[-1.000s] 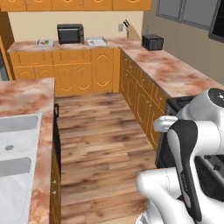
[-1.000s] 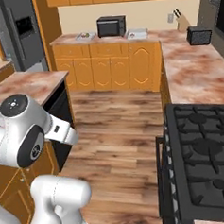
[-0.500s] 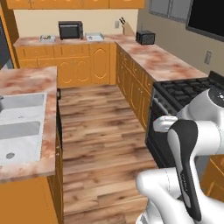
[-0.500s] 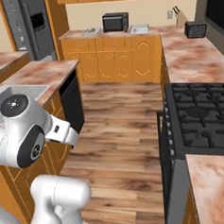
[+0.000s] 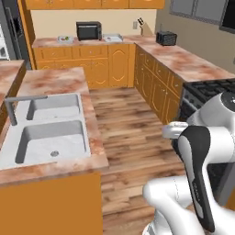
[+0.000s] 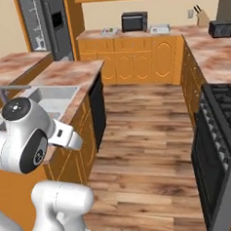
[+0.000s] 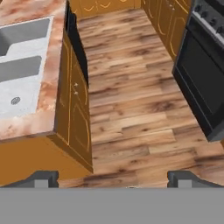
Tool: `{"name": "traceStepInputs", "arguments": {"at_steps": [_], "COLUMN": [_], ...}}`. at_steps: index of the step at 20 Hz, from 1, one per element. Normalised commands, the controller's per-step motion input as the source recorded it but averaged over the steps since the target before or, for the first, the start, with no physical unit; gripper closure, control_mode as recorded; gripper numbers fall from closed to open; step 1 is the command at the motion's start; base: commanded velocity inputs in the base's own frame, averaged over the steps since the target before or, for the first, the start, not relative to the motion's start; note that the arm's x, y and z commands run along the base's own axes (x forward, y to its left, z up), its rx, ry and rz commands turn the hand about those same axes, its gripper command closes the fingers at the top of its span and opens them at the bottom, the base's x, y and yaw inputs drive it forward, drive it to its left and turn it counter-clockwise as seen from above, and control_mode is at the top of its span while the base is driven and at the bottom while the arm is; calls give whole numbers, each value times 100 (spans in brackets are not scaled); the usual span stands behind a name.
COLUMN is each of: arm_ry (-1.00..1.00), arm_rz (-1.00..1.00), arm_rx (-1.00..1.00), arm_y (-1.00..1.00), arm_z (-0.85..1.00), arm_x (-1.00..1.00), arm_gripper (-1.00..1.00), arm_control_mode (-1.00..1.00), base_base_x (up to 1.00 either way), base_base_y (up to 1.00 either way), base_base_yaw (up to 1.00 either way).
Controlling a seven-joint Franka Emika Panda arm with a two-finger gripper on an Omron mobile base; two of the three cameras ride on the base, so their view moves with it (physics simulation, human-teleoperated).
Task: Place one broccoli and one fish in each tupperware on the nearby counter, to pack two identical lunches.
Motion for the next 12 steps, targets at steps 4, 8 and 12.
{"name": "traceStepInputs", "arguments": {"at_steps": [4, 8, 12], "arm_ry": [0, 0, 0], "arm_rz": [0, 0, 0], "arm_rx": [0, 0, 0], "arm_y": [0, 0, 0], "arm_z": [0, 0, 0], "arm_x": [0, 0, 0], "arm_gripper": [-100, -100, -100], "arm_control_mode": [100, 100, 100], "base_base_x": [1, 0, 0], "base_base_y": [100, 100, 100], "base_base_yaw": [0, 0, 0]}}
